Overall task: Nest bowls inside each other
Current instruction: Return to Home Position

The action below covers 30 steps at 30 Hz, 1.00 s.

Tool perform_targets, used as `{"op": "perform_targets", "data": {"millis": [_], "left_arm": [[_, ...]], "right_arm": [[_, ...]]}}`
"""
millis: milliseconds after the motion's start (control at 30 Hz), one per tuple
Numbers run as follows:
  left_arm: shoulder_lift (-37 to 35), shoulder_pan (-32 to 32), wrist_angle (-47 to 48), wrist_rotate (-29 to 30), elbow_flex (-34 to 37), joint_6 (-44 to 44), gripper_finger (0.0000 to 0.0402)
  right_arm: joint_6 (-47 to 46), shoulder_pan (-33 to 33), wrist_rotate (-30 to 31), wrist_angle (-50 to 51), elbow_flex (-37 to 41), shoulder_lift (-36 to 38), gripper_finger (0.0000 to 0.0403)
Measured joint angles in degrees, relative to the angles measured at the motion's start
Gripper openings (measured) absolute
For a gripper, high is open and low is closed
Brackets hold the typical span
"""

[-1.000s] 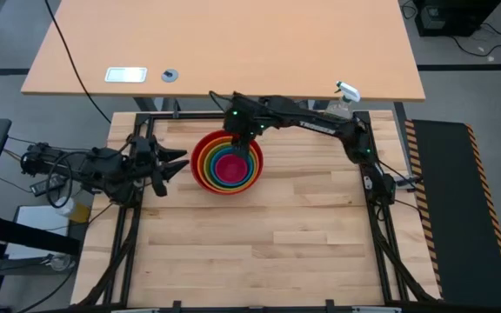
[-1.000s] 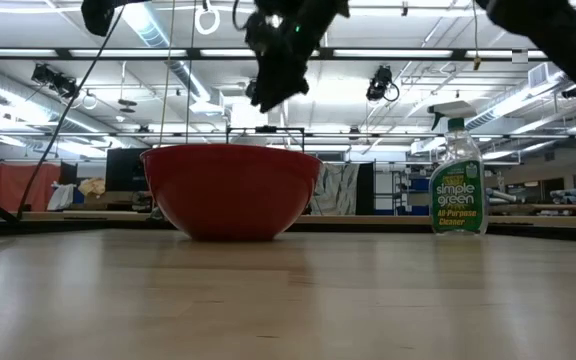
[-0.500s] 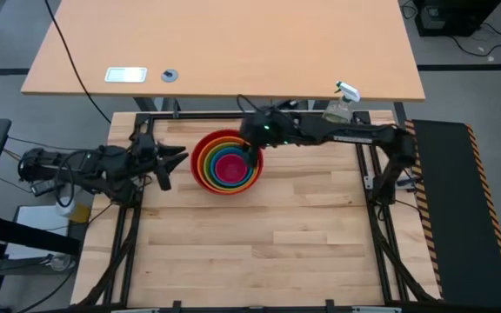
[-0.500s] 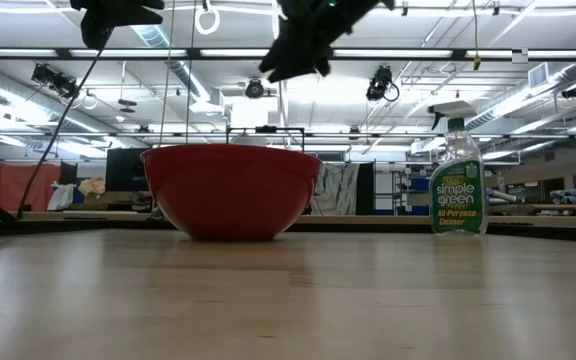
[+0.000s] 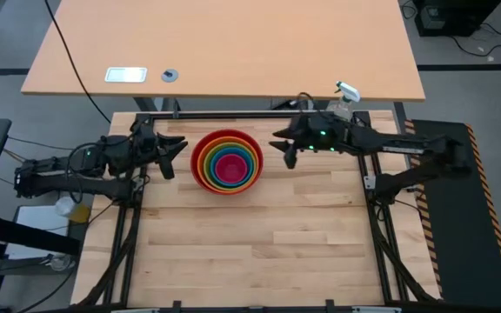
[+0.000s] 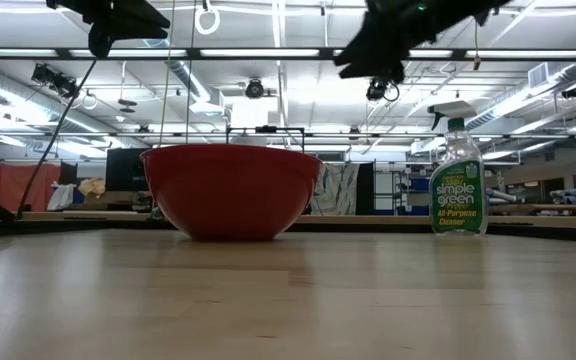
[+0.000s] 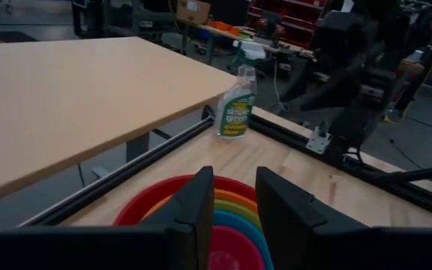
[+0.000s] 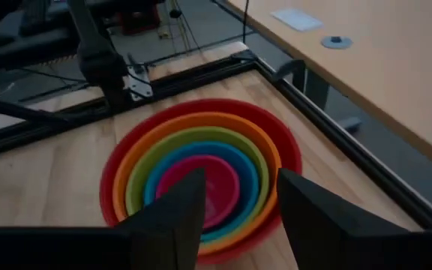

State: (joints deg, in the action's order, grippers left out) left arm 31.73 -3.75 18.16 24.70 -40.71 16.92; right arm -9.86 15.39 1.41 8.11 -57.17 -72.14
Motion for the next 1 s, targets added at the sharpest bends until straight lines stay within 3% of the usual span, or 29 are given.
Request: {"op": "perform_targets", "data": {"millis": [333,567,1000], "left_arm": [[0.1,2.3,-8.1,-0.2,9.8,6.8,0.0102],[-4.0,2.6,-7.6,0.8,10.4,7.9,0.0102],[-15.3,2.6,2.2,4.2,10.4,10.8,0.0102]], "right_arm": [[-6.4,1.2,-1.3,-7.3,16.8,10.0,0.0153],[-12.6,2.1,-3.0,-12.9,27.9,16.8,0.0149],[-14.6,7.2,-3.0,-12.3,32.6,26.6,0.0145]]}}
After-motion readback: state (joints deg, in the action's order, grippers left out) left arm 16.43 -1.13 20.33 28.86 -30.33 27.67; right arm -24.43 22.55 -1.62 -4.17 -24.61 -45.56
